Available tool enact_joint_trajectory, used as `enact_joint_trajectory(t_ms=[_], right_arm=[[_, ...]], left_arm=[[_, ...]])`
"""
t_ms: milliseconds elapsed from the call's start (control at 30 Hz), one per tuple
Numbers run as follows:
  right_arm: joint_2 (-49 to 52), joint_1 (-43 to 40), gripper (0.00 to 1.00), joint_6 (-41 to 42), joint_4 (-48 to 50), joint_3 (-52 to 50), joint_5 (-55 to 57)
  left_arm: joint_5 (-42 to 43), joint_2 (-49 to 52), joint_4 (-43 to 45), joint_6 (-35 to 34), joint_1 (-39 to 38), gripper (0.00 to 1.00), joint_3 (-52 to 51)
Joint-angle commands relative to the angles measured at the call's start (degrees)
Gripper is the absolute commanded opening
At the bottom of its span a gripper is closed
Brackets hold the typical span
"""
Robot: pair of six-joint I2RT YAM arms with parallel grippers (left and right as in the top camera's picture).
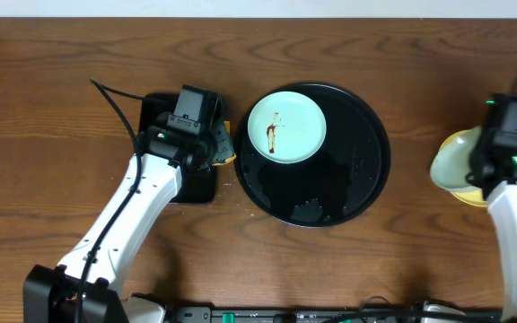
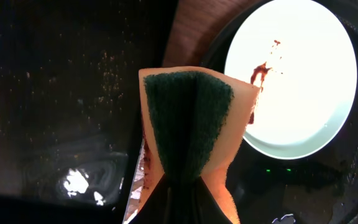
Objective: Clean dirty plates on tray and stack at the side
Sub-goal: 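Carry the light-blue plate right and stack it on the yellow plate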
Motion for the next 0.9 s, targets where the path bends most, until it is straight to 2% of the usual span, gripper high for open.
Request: enact_joint_trajectory(t_ms=[0, 233, 433, 500, 633, 767, 867], right_arm=[[3.43, -6.1, 0.01, 4.92, -0.02, 0.26, -5.9], [10.73, -10.73, 0.01, 7.48, 1.01, 0.24, -6.95], [13.7, -10.97, 0.04, 7.43, 3.54, 0.26, -13.81], [13.07, -10.97, 0.08, 7.3, 4.17, 0.26, -19.04], [10.56, -10.08, 0.17, 3.74, 6.12, 0.31, -40.26], [9.07, -6.51, 0.19, -0.35, 6.25, 0.28, -60.52], [9.03, -1.44, 0.22, -3.28, 5.68, 0.33, -65.51]], left_arm=[[0.15, -0.96, -0.24, -0.5, 0.24, 0.08, -0.11], [0.15, -0.96, -0.22, -0.5, 0.24, 0.08, -0.11], [0.15, -0.96, -0.37, -0.5, 0.24, 0.08, -0.11], [0.13, -0.96, -0.52, -0.48, 0.24, 0.08, -0.11], [0.09, -0.96, -1.7, -0.46, 0.26, 0.08, -0.11], [-1.42, -0.94, -4.57, -0.26, 0.26, 0.08, -0.13], [-4.37, -0.94, -6.45, -0.26, 0.39, 0.08, -0.13]])
